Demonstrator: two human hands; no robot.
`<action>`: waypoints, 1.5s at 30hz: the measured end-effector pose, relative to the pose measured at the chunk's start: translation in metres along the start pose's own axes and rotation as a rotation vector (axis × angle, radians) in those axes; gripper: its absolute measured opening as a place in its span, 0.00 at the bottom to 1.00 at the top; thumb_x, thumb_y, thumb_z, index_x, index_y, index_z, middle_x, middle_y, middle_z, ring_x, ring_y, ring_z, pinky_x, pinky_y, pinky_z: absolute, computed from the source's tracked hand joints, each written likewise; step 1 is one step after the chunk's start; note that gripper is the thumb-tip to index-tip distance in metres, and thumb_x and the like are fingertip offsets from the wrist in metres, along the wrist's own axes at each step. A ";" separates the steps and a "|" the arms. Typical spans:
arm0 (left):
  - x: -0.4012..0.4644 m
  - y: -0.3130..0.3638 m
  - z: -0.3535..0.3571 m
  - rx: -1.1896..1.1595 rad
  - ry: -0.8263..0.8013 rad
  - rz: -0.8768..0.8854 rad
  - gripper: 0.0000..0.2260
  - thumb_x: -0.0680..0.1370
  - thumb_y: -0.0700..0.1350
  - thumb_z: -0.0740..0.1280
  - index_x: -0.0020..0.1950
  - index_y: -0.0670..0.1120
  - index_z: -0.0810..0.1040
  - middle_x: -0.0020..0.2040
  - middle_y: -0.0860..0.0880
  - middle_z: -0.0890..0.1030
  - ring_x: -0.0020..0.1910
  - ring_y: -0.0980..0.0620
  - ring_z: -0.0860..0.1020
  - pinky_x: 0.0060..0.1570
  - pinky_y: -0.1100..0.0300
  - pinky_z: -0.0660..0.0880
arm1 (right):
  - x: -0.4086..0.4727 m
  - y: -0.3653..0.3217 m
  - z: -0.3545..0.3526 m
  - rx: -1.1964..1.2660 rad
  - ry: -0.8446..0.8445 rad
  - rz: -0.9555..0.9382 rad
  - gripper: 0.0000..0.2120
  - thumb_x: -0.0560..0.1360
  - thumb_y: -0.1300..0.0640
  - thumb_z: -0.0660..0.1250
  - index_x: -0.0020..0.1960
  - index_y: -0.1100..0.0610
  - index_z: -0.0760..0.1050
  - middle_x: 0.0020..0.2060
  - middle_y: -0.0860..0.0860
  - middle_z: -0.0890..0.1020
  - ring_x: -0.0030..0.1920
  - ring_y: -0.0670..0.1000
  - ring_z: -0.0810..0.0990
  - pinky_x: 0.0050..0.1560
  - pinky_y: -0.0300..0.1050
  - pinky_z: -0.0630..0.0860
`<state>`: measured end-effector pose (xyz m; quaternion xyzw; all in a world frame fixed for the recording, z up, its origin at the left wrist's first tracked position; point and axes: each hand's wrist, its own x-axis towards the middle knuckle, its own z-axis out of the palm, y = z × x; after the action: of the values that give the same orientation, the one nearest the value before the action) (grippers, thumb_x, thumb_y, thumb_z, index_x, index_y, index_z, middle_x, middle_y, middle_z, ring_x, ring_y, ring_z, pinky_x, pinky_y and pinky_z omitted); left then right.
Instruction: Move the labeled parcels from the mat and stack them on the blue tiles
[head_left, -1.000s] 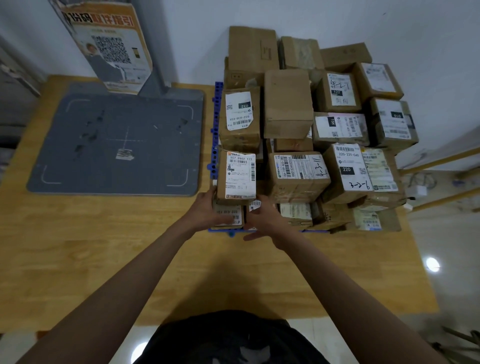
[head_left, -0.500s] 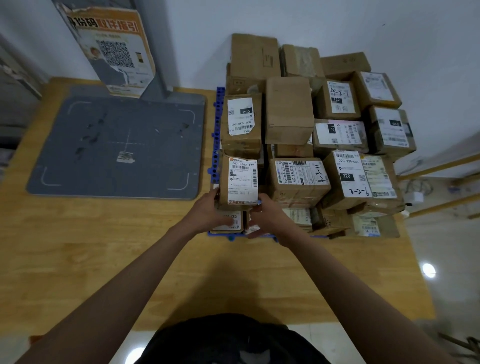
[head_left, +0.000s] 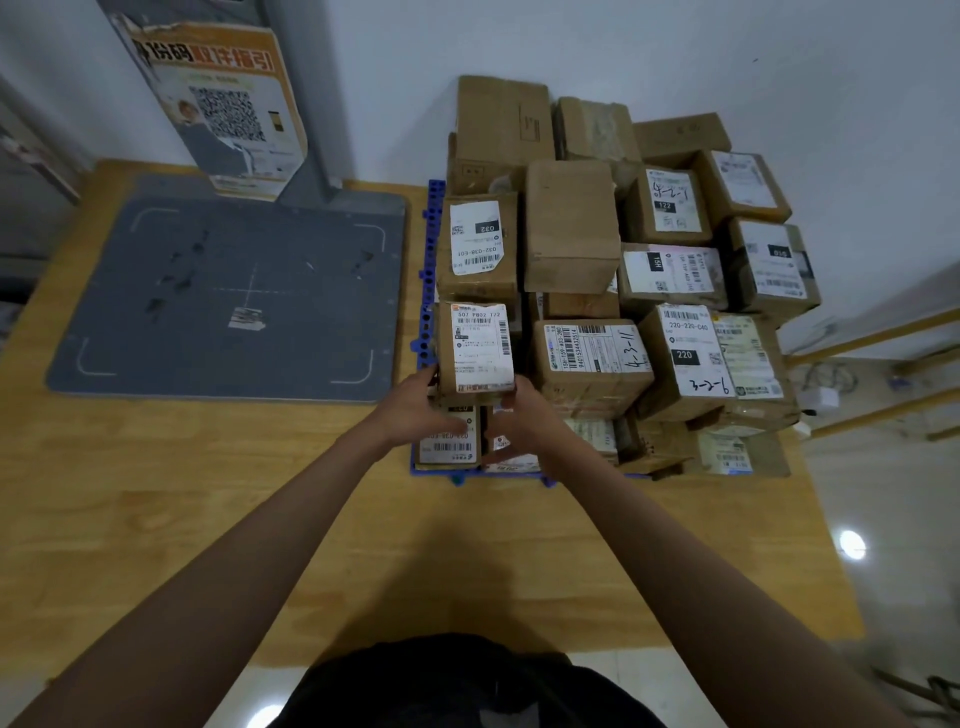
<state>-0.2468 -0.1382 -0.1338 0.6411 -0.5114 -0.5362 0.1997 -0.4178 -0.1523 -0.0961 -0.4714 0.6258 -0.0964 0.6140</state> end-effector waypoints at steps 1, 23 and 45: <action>0.001 0.000 -0.001 0.004 -0.014 -0.003 0.36 0.69 0.43 0.77 0.73 0.52 0.66 0.67 0.51 0.74 0.62 0.51 0.74 0.57 0.55 0.75 | -0.001 -0.002 -0.002 -0.019 0.004 0.012 0.23 0.75 0.70 0.64 0.67 0.57 0.66 0.60 0.57 0.77 0.50 0.57 0.83 0.40 0.57 0.84; 0.068 0.023 -0.047 -0.161 0.049 -0.105 0.13 0.72 0.54 0.75 0.53 0.56 0.77 0.51 0.57 0.81 0.44 0.62 0.79 0.27 0.74 0.72 | 0.057 -0.103 -0.060 -0.829 0.251 -0.129 0.15 0.77 0.64 0.57 0.32 0.59 0.65 0.29 0.52 0.70 0.29 0.52 0.68 0.33 0.43 0.68; 0.080 0.023 -0.034 -0.340 0.165 -0.204 0.26 0.79 0.50 0.65 0.75 0.47 0.60 0.55 0.51 0.77 0.46 0.48 0.82 0.42 0.52 0.82 | 0.087 -0.068 -0.014 -1.054 0.307 -0.433 0.42 0.66 0.27 0.64 0.63 0.59 0.63 0.58 0.56 0.73 0.58 0.59 0.74 0.58 0.54 0.68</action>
<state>-0.2341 -0.2270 -0.1427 0.6881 -0.3281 -0.5781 0.2909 -0.3801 -0.2566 -0.1040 -0.8104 0.5607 0.0372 0.1657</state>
